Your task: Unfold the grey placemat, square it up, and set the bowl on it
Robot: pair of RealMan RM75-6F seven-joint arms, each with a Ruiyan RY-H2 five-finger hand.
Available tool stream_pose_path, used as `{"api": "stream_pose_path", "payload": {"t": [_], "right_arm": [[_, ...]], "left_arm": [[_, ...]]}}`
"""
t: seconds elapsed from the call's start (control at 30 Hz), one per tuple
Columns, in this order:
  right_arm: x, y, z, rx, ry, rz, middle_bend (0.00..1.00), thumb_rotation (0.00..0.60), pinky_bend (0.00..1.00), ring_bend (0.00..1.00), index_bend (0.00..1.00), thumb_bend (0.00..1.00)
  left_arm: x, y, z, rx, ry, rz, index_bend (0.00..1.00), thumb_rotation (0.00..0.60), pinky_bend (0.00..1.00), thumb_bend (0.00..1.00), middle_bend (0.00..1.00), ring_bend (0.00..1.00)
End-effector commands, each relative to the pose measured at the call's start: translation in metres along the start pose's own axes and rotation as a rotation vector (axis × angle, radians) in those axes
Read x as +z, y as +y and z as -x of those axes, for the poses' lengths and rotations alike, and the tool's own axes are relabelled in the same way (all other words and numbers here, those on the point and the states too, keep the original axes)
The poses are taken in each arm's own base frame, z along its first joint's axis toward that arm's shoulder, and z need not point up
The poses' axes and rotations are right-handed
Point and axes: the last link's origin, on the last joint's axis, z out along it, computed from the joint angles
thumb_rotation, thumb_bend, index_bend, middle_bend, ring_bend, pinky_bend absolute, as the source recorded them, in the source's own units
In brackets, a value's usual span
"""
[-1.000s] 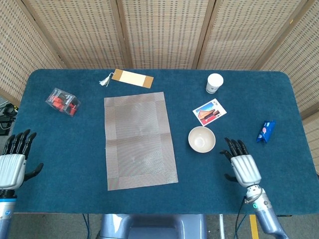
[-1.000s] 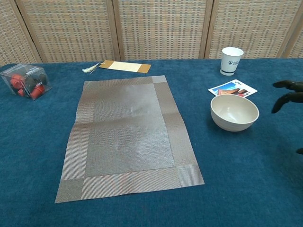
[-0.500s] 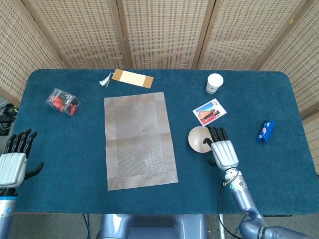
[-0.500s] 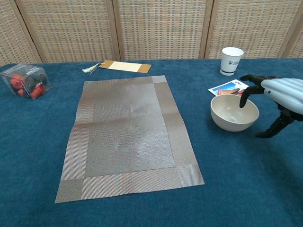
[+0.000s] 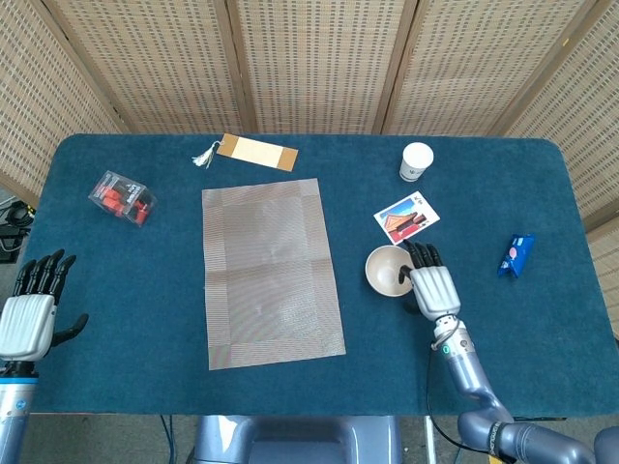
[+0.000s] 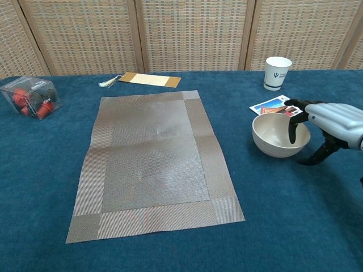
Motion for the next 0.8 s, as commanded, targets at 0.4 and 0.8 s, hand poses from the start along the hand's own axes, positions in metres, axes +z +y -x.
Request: {"api": "stream_pose_path", "payload": {"t": [0.4,0.8], "right_arm": [[0.013,0.0,0.007,0.003,0.014,0.006,0.07,0.6,0.0,0.0,0.67,0.57],[0.027,0.001,-0.013,-0.03,0.097,0.007,0.1,0.6,0.0,0.0,0.7,0.54]], "left_arm": [[0.003,0.0,0.003,-0.008,-0.002,0.002,0.08,0.6,0.0,0.24,0.0,0.0],[0.004,0.0,0.004,-0.009,0.0,0.0,0.08,0.6,0.0,0.24,0.0,0.0]]}}
